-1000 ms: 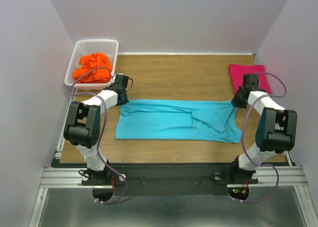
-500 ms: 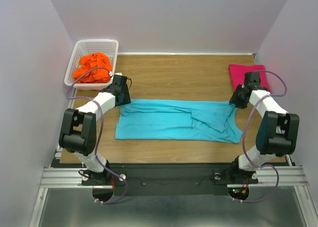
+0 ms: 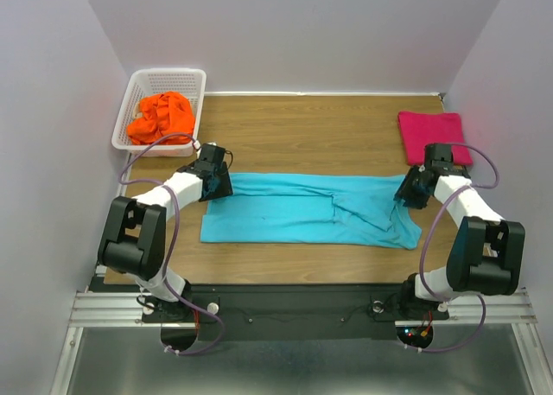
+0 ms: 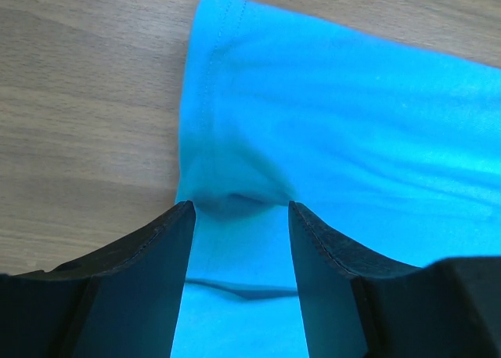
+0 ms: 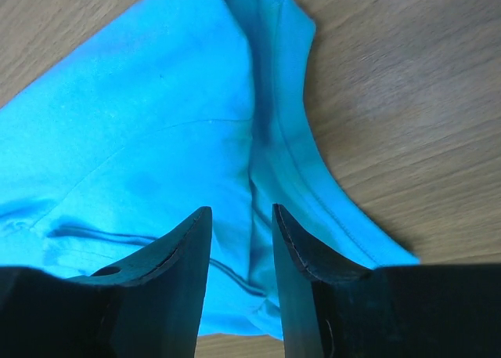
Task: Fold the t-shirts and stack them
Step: Fold the tshirt
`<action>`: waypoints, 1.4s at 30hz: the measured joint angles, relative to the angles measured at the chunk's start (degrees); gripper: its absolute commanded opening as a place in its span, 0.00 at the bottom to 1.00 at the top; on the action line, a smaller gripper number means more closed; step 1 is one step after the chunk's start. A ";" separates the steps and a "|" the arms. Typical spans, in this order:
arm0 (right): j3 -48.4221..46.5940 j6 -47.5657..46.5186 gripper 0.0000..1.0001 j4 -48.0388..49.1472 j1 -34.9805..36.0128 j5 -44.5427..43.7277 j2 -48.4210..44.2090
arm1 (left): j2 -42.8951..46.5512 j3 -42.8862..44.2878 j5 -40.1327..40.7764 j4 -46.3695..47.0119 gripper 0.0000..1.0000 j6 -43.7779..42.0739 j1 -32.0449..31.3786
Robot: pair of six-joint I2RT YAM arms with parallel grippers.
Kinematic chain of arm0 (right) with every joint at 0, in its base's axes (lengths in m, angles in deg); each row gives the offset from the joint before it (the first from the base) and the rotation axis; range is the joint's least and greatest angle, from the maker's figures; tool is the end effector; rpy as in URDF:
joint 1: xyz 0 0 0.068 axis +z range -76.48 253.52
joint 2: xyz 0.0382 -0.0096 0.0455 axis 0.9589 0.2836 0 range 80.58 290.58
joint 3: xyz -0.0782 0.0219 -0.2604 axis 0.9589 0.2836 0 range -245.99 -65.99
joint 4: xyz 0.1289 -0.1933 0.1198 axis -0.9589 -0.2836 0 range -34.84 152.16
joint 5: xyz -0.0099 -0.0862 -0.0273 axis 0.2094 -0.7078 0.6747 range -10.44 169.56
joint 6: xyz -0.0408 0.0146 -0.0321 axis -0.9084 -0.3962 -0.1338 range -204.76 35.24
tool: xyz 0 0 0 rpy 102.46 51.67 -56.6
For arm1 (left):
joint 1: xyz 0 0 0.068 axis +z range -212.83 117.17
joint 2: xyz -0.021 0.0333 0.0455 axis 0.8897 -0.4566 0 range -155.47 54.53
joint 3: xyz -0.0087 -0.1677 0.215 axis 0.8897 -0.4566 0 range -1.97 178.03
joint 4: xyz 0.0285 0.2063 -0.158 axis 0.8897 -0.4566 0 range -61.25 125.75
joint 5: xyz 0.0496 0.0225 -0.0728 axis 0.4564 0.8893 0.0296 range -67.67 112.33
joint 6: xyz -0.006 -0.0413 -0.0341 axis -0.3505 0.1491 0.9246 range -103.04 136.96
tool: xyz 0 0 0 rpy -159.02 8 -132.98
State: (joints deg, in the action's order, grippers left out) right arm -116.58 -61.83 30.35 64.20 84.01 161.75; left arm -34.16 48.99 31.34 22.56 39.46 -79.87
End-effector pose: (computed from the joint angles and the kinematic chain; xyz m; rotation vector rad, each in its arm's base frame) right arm 0.2685 -0.0413 0.2044 0.7162 2.5688 0.1806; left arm 0.3012 -0.0864 0.1903 -0.1849 2.4405 -0.1122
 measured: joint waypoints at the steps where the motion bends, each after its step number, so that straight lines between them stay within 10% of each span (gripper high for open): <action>1: 0.17 0.13 0.43 -0.28 0.00 0.24 0.00 | -0.35 0.00 0.00 0.11 0.62 0.00 0.00; 42: 6.10 1.38 0.38 0.52 0.02 4.20 2.08 | 0.55 -0.81 11.19 0.79 0.11 -3.93 -2.89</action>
State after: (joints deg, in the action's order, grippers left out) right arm -110.48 -60.45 30.87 64.22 88.20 163.82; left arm -33.61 48.18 42.53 23.34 35.53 -82.76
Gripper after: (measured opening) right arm 0.390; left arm 0.128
